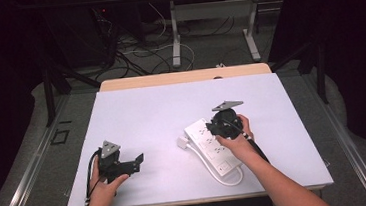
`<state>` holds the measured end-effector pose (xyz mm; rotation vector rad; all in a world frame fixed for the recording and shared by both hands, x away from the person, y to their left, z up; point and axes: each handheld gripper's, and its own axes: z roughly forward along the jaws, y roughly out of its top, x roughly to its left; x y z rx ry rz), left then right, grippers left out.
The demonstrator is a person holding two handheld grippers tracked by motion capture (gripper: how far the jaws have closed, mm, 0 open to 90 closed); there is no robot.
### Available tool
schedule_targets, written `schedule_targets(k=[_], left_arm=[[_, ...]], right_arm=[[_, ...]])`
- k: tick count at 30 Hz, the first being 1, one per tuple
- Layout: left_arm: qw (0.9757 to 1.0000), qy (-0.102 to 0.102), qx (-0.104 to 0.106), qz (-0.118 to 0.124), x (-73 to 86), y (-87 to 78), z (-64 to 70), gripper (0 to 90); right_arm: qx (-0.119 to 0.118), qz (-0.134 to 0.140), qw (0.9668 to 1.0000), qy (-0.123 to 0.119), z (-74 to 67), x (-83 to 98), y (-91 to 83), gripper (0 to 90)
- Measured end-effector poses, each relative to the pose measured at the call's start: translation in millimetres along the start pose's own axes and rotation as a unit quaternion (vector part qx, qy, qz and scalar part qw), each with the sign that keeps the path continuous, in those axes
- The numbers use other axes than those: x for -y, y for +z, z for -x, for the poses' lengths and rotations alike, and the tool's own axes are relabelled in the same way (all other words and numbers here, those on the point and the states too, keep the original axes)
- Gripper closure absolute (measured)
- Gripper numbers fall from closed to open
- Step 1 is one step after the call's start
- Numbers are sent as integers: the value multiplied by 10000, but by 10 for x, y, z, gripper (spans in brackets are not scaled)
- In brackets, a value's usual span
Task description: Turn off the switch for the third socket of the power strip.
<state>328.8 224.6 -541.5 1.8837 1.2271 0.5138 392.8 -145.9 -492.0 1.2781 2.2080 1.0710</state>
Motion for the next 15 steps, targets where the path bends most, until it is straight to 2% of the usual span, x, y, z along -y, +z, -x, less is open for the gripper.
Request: schedule_targets(k=[15], left_arm=[[10000,-8,-7,-4,1,11,1,12]], right_arm=[[-1,-122,9999,61,-22,-48,183,759]])
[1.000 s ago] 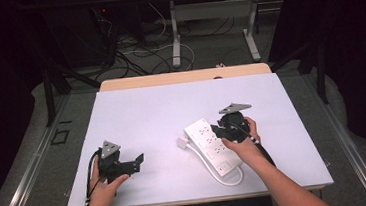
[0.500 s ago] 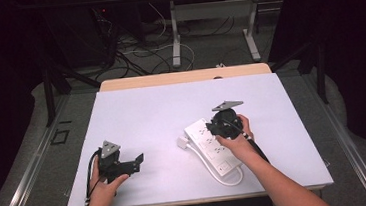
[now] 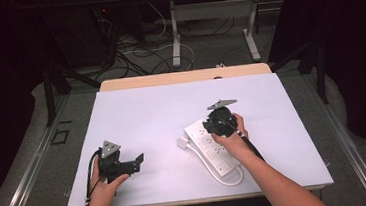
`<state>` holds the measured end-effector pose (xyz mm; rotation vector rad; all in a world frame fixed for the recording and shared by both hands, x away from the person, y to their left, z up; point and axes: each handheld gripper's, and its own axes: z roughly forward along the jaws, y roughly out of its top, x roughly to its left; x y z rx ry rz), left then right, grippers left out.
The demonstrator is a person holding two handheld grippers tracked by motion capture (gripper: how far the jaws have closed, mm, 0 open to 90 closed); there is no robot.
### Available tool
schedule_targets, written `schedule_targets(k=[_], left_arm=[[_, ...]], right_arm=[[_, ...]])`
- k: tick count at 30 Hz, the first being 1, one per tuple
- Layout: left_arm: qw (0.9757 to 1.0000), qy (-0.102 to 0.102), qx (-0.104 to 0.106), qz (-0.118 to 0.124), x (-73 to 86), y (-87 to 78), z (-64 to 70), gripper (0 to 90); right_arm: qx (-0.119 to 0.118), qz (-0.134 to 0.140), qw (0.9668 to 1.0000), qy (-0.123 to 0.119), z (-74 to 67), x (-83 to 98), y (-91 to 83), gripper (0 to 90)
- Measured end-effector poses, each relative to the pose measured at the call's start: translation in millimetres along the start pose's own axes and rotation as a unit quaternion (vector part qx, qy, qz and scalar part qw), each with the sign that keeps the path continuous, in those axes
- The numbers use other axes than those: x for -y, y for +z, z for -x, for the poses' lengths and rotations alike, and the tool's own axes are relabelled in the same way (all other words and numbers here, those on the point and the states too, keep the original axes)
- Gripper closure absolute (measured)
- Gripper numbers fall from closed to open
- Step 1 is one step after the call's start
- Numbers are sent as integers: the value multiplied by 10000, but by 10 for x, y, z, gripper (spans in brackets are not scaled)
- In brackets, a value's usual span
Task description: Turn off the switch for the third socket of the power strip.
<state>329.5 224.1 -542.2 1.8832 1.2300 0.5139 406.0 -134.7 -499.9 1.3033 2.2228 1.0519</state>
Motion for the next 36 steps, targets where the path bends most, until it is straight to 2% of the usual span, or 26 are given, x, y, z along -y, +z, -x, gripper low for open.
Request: schedule_targets(k=[10,22,25,26,29,30,36], left_arm=[[10000,8,10,-6,0,1,-6,13],[10000,14,10,-11,0,-1,-10,13],[10000,79,-11,-32,-1,-6,-21,14],[10000,-1,5,0,1,-1,-11,14],[10000,6,-1,-2,0,-2,-13,14],[10000,6,-1,-2,0,-2,-13,14],[10000,9,-4,-5,1,0,-13,14]], right_arm=[[-8,-7,10000,-33,-16,-18,102,788],[-69,-123,9999,37,-52,-21,244,833],[-81,-130,9999,6,-56,-17,274,846],[-108,-129,9999,18,-61,-16,286,849],[-126,-155,9998,-36,-71,-8,311,860],[-132,-163,9998,41,-89,-8,320,860],[-173,-192,9996,-63,-105,5,362,869]])
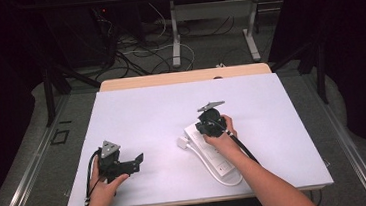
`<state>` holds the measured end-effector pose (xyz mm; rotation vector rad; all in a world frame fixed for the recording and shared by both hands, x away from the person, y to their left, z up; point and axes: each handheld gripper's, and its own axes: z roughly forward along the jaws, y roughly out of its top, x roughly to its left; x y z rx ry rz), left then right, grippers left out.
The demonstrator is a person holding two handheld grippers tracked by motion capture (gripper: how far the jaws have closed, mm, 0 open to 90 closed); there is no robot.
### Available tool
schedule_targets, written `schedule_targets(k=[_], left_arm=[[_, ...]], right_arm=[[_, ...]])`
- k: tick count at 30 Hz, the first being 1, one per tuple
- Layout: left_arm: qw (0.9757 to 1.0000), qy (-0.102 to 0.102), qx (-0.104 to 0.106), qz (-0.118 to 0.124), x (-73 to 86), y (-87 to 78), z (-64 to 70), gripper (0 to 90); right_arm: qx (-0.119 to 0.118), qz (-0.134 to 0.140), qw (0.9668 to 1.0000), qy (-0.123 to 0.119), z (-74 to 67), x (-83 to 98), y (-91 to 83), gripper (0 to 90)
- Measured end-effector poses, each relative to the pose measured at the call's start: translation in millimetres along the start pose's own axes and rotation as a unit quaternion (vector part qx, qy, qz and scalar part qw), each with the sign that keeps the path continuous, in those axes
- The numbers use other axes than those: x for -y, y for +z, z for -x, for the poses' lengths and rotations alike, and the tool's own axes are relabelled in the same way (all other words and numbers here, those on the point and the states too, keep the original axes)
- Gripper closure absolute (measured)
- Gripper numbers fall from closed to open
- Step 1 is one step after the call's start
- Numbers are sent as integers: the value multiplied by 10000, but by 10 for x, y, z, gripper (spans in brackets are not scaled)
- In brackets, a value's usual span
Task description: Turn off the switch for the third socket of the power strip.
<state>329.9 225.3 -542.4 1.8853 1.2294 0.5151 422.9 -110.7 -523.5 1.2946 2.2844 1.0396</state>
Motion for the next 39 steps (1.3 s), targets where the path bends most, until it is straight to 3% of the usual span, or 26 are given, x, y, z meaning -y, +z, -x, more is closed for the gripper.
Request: schedule_targets(k=[17,18,22,39], left_arm=[[10000,0,-2,4,0,-1,-2,15],[10000,2,-3,2,0,-1,-2,15],[10000,-7,-5,7,0,-1,-2,15],[10000,-6,-8,7,0,-4,-1,15]], right_arm=[[-168,-66,9998,-74,-94,13,89,900],[-190,-203,9996,-76,-100,7,76,900],[-211,-100,9997,-76,-119,18,108,900],[-227,-111,9996,-143,-152,30,117,900]])
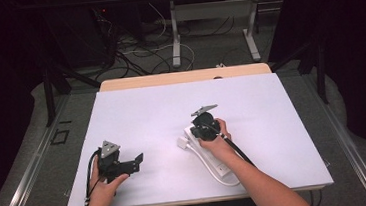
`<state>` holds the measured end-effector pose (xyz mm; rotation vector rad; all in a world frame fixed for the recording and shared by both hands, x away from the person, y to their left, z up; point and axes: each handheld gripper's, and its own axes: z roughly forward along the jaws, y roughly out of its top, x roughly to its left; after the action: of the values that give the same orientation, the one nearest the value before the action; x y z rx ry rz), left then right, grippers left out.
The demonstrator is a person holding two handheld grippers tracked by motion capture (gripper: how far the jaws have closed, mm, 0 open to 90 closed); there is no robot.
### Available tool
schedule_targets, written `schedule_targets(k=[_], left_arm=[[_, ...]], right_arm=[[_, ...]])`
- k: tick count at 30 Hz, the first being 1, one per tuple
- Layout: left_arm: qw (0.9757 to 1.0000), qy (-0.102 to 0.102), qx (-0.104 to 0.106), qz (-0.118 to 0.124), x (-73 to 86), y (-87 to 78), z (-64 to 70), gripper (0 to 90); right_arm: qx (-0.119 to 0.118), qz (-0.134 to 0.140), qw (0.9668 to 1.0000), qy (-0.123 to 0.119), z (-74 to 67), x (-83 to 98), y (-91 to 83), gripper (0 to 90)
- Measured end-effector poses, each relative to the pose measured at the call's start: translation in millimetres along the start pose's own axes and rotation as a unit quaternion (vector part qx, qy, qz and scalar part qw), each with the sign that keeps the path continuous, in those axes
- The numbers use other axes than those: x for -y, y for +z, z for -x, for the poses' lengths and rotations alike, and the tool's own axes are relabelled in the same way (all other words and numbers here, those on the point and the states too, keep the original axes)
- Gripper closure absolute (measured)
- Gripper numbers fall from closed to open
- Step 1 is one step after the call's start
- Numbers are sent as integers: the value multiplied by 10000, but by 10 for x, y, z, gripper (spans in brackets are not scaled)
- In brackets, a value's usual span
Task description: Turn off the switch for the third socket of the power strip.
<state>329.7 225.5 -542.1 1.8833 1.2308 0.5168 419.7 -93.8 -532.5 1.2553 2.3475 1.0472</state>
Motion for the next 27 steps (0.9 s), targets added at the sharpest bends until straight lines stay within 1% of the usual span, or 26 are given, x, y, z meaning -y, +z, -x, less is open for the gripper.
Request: schedule_targets(k=[5,6,8,10,11,15,17,18,20,21,22,23,24,25,26,27], left_arm=[[10000,-7,-1,3,0,0,0,15],[10000,42,-21,-4,-2,-3,-5,15],[10000,43,-21,-5,-2,-3,-4,15],[10000,42,-22,-5,-2,-2,-4,15],[10000,0,-2,3,-1,1,0,15],[10000,1,-3,1,-1,1,0,15],[10000,0,-5,-2,-1,2,1,15],[10000,5,-6,-3,-1,2,1,15],[10000,32,-13,-6,-2,2,-1,15],[10000,80,-21,-29,-3,-2,-6,15],[10000,34,-11,-14,-2,1,0,15],[10000,0,-4,-4,0,3,3,15],[10000,-1,-4,-2,0,2,2,15],[10000,0,-4,-2,0,2,0,15],[10000,2,-5,-8,0,3,-1,16],[10000,2,-7,-8,1,4,-2,15]], right_arm=[[-6,1,10000,0,4,1,0,900],[-4,-1,10000,-11,7,1,0,900],[-21,-6,10000,34,6,0,-2,900],[-52,52,10000,48,8,3,6,900],[-23,-10,10000,32,6,0,-1,900],[-10,-20,10000,-16,7,3,-3,900],[-11,-3,10000,15,2,7,-1,900],[-13,27,10000,-44,12,9,5,900],[-47,51,10000,-10,14,12,17,900],[-5,-45,10000,-50,15,10,18,900],[16,25,10000,-40,10,17,31,900],[4,39,10000,-36,14,16,34,900],[-14,67,10000,-26,17,15,40,900],[-24,203,9998,-23,16,22,57,900],[15,51,10000,-51,16,15,37,900],[1,60,10000,-43,16,16,38,900]])
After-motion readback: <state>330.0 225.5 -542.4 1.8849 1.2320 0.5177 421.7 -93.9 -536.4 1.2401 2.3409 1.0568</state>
